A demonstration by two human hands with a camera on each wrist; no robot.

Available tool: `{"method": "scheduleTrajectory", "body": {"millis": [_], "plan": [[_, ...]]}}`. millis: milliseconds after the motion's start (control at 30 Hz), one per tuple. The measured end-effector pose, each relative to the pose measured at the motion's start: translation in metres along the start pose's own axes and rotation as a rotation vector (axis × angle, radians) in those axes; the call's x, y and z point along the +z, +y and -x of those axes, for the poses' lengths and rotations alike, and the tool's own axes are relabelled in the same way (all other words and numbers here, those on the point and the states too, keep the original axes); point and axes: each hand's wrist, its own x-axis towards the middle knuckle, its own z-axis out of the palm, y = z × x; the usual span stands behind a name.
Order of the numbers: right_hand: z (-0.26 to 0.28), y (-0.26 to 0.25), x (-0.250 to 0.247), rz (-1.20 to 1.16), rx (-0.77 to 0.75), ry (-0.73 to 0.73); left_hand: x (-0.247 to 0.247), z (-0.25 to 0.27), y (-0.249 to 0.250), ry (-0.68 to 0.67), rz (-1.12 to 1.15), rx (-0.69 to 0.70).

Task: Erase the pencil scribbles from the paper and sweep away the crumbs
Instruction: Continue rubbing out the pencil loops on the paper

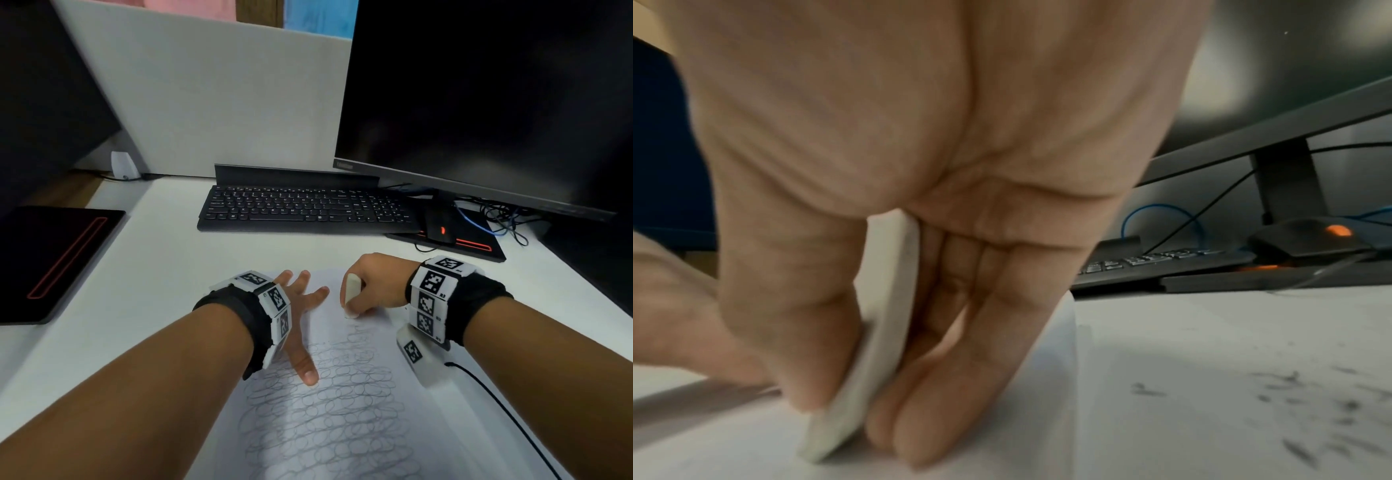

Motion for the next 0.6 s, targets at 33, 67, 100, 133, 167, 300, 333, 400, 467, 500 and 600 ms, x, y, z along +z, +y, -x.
{"method": "scheduleTrajectory", "body": {"millis": [33,67,100,133,167,300,333,400,467,500,600], "plan": [[0.0,0.0,0.001,-0.008,0.003,-0.007,-0.001,0.001,0.001,-0.003,-0.004,-0.002],[0.0,0.0,0.001,-0.018,0.006,-0.009,-0.002,0.002,0.002,-0.005,-0.014,-0.005],[0.001,0.0,0.001,-0.026,0.009,-0.005,-0.005,0.002,0.005,-0.003,-0.033,-0.011],[0.001,0.0,0.001,-0.025,0.012,0.002,-0.006,0.001,0.008,0.007,-0.059,-0.018],[0.001,-0.001,0.001,-0.015,0.014,0.009,-0.008,0.0,0.014,0.029,-0.087,-0.025],[0.002,-0.004,0.003,0.018,0.025,0.02,-0.011,-0.005,0.034,0.097,-0.051,0.001],[0.002,-0.004,0.003,0.025,0.026,0.026,-0.01,-0.009,0.036,0.077,-0.015,0.001],[0.005,-0.004,0.005,0.057,0.012,0.042,-0.007,-0.018,0.035,0.039,0.002,0.005],[0.01,-0.005,0.01,0.088,-0.035,-0.004,-0.002,-0.029,0.032,0.026,-0.036,0.007],[0.012,-0.006,0.012,0.093,-0.06,-0.045,-0.001,-0.031,0.032,0.026,-0.05,0.005],[0.01,-0.001,0.006,0.069,-0.043,-0.036,-0.003,-0.024,0.031,0.031,-0.023,0.003]]}}
